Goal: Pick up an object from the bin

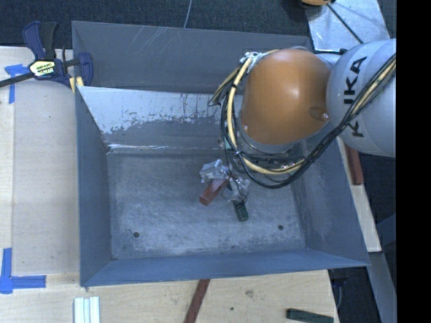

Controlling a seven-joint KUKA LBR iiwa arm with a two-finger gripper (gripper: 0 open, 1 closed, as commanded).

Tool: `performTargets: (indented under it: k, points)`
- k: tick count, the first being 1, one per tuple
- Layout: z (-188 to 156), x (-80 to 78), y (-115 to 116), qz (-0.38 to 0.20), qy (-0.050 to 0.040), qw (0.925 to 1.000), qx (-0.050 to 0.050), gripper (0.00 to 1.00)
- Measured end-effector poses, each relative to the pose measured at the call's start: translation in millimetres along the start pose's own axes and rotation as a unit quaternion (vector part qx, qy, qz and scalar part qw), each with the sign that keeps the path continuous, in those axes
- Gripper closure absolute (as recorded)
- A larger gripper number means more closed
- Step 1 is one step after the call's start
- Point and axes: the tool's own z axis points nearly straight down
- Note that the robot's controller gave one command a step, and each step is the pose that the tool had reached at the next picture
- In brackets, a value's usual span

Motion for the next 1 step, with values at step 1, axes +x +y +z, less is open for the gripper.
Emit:
performTargets:
  k: [1]
  points:
    - [0.1,0.0,0.1,0.0,0.0001,1.0,0.0,1.0]
